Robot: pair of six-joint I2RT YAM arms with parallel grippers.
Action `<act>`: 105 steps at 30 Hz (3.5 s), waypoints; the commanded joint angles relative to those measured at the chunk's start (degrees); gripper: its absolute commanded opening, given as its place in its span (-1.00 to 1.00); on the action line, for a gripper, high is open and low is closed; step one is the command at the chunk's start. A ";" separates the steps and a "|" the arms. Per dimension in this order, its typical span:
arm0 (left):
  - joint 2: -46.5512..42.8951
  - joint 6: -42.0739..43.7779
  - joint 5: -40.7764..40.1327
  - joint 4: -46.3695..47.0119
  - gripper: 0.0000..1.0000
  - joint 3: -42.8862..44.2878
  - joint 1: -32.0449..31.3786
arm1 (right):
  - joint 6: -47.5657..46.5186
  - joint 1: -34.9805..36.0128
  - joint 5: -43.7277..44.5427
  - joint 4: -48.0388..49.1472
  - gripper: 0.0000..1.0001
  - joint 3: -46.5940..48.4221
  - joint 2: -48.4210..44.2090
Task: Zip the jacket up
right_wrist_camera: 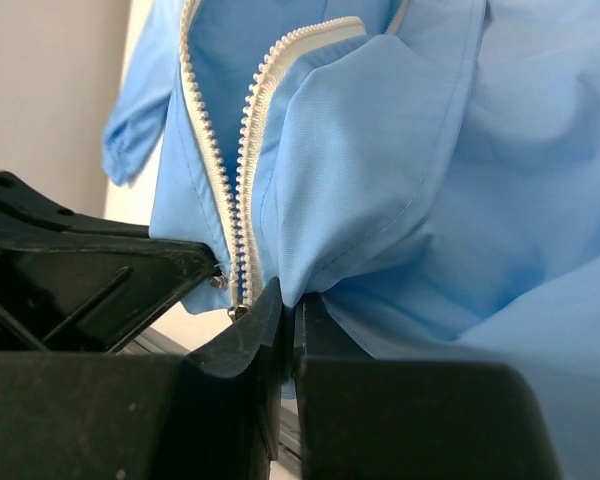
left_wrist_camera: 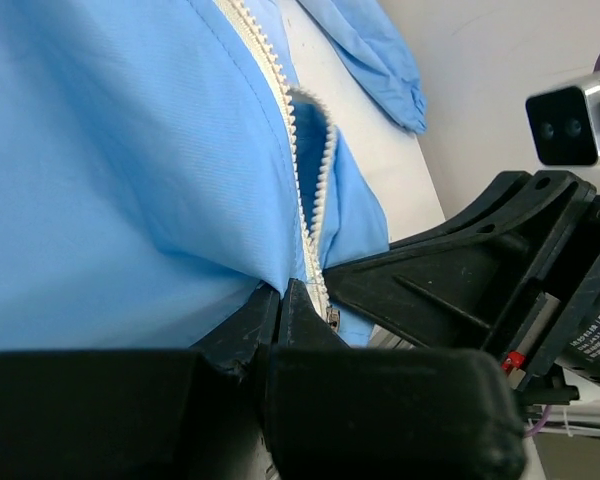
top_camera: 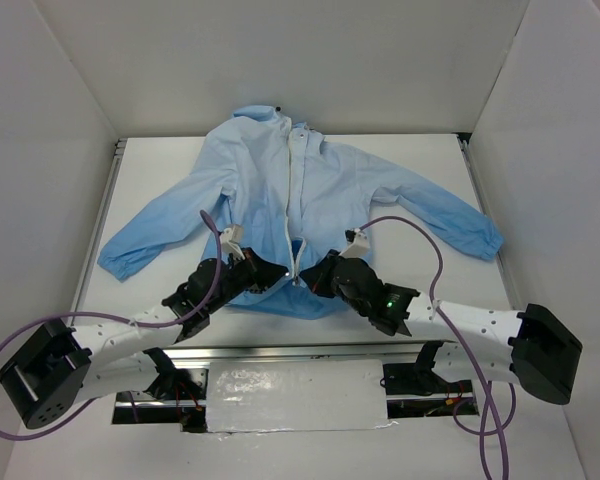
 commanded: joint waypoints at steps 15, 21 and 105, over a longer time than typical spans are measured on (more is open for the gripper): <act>-1.13 11.26 2.32 -1.27 -1.00 3.02 -1.25 | -1.90 -0.26 -0.58 -5.62 -1.00 5.44 0.21; -2.45 12.22 -2.25 -4.52 -1.00 2.84 -2.92 | 0.39 -0.35 1.61 -10.80 -1.00 7.81 0.56; -1.75 -0.43 -12.55 2.07 -1.00 -0.67 -6.00 | 12.87 1.58 5.48 -11.17 -1.00 9.31 2.40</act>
